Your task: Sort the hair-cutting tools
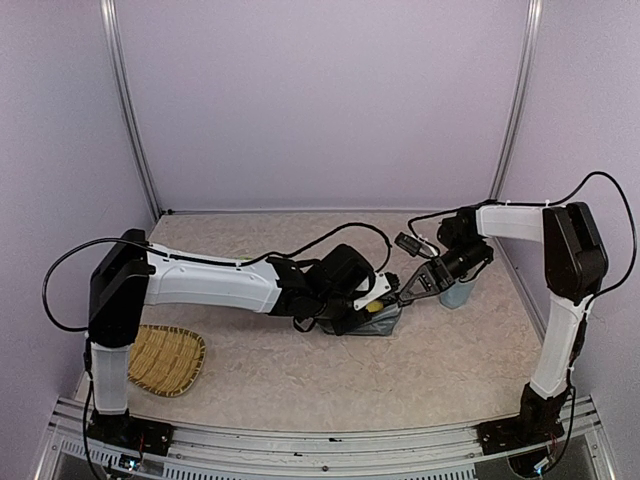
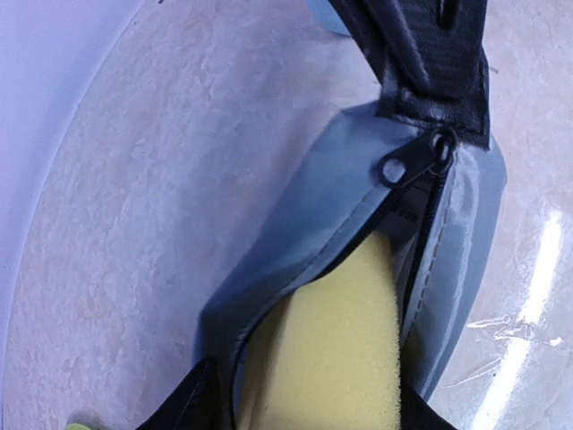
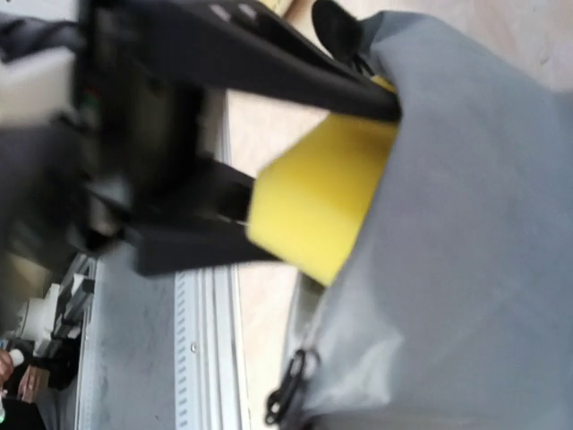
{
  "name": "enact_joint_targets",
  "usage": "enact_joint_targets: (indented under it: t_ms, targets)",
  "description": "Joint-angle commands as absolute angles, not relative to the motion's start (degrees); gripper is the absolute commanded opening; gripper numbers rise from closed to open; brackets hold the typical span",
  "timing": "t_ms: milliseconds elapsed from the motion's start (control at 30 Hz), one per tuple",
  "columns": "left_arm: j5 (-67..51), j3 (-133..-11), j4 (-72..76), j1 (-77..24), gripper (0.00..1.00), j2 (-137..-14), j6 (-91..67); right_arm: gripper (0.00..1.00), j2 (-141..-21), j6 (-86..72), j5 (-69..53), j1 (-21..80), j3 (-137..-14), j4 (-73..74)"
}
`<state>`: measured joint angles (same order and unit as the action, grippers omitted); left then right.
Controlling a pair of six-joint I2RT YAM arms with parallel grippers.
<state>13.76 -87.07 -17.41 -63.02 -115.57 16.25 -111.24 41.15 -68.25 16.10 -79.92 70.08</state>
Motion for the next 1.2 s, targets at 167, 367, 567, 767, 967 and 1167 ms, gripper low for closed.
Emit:
enact_joint_targets:
  t_ms: [167,367,567,767,967,1167]
  targets:
    - [9.1,-81.7,-20.7,-61.8,0.7,-106.6,10.3,0.0,-112.7,41.0,-71.2,14.3,-81.6,70.7]
    - [8.2,-76.2,-18.2,-61.0,0.71,-101.9,8.6,0.0,-112.9,40.3,-70.7,14.2,-81.4,69.8]
    - [9.6,-72.0,-14.5,-58.0,0.7,-98.4,2.3,0.0,-112.9,39.9,-69.4,14.2,-81.3,69.4]
    - [-0.1,-69.6,-15.4,-49.3,0.72,-95.0,-16.2,0.26,-109.4,36.7,-62.4,14.2,-81.8,66.3]
    - [-12.9,-63.8,-11.2,-45.7,0.71,-93.7,-26.1,0.97,-103.9,33.7,-47.2,15.6,-87.0,60.3]
    - [-19.7,-62.8,-8.8,-45.5,0.7,-96.6,-30.5,1.0,-100.4,29.9,-34.5,24.0,-89.9,49.5]
